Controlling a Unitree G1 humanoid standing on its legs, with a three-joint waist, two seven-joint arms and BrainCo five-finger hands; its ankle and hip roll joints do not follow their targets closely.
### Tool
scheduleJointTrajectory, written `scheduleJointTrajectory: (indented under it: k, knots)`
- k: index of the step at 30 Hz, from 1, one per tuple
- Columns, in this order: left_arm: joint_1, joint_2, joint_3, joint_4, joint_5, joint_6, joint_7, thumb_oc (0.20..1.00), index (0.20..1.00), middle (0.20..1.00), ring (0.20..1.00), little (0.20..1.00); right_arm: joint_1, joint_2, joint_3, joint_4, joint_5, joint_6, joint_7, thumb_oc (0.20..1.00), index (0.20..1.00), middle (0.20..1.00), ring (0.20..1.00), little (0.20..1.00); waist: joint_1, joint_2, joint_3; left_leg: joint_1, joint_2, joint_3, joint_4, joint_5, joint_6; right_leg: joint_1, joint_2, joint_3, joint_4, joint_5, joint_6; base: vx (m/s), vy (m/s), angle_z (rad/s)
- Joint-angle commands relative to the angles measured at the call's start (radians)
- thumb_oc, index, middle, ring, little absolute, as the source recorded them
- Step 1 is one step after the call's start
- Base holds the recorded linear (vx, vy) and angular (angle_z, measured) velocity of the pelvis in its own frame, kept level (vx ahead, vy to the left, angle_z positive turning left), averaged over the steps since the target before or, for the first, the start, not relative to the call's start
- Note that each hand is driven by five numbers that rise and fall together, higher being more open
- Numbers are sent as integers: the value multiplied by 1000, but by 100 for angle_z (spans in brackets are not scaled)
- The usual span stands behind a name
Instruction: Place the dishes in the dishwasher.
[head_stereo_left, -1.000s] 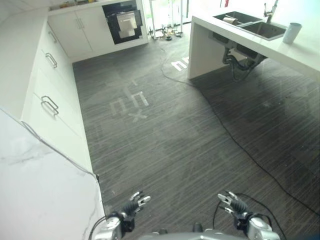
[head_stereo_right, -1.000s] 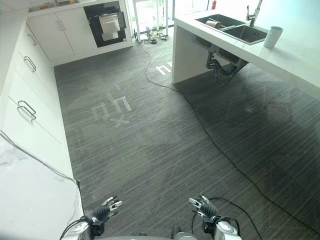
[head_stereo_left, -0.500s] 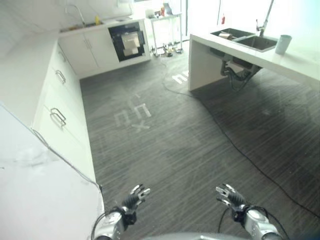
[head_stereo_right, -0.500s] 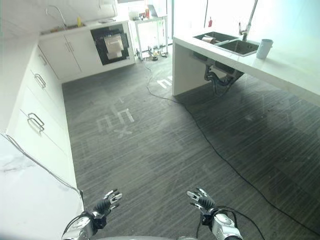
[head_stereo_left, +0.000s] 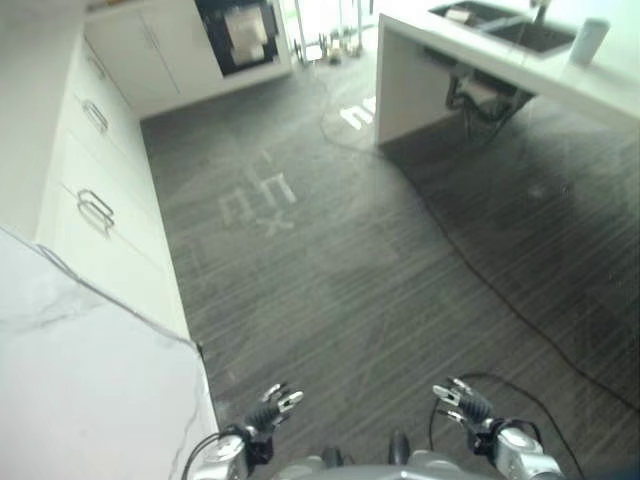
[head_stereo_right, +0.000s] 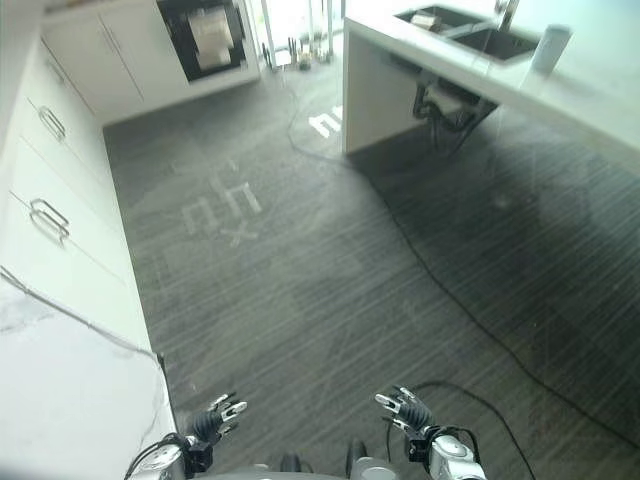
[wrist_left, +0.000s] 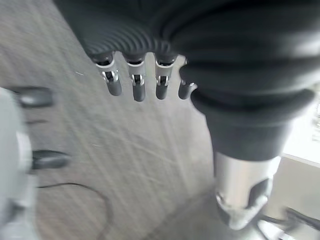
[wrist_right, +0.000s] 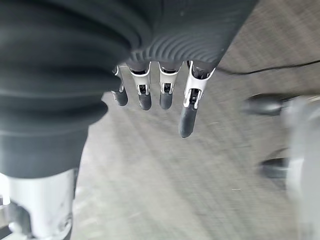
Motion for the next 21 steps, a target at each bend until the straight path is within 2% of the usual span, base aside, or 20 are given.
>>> scheduleJointTrajectory:
  k: [1, 4, 13, 21]
  knots:
    - [-49, 3, -31, -4, 18, -29, 4, 1000, 1000, 1000, 1000, 1000, -45, -10, 27, -5, 1, -34, 9, 1000, 1000, 1000, 1000, 1000, -8, -23, -45, 19, -26, 74, 3, -102, 19, 22, -25, -34, 26, -127, 76, -104, -24, 3]
    - [-34, -1, -39, 2, 28, -57, 2, 1000, 1000, 1000, 1000, 1000, -23, -5, 24, -20, -14, -54, 5, 1000, 1000, 1000, 1000, 1000, -15, -22, -48, 13, -25, 67, -1, -96, 13, 27, -20, -34, 24, -128, 79, -9, -23, 3]
    - [-49, 16, -27, -34, 8, -55, 4, 1000, 1000, 1000, 1000, 1000, -20, -2, 35, -56, 8, -70, -3, 1000, 1000, 1000, 1000, 1000, -18, -22, -65, 35, -20, 65, 7, -98, 13, 48, -3, -25, 58, -164, 61, 54, -58, 7]
    - [-56, 19, 4, -54, -34, -50, 7, 1000, 1000, 1000, 1000, 1000, -30, -10, 55, -83, 26, -85, -21, 1000, 1000, 1000, 1000, 1000, -13, -33, -54, 5, -21, 36, 176, -164, 23, 52, 7, -2, 142, -216, 17, 26, -105, 2]
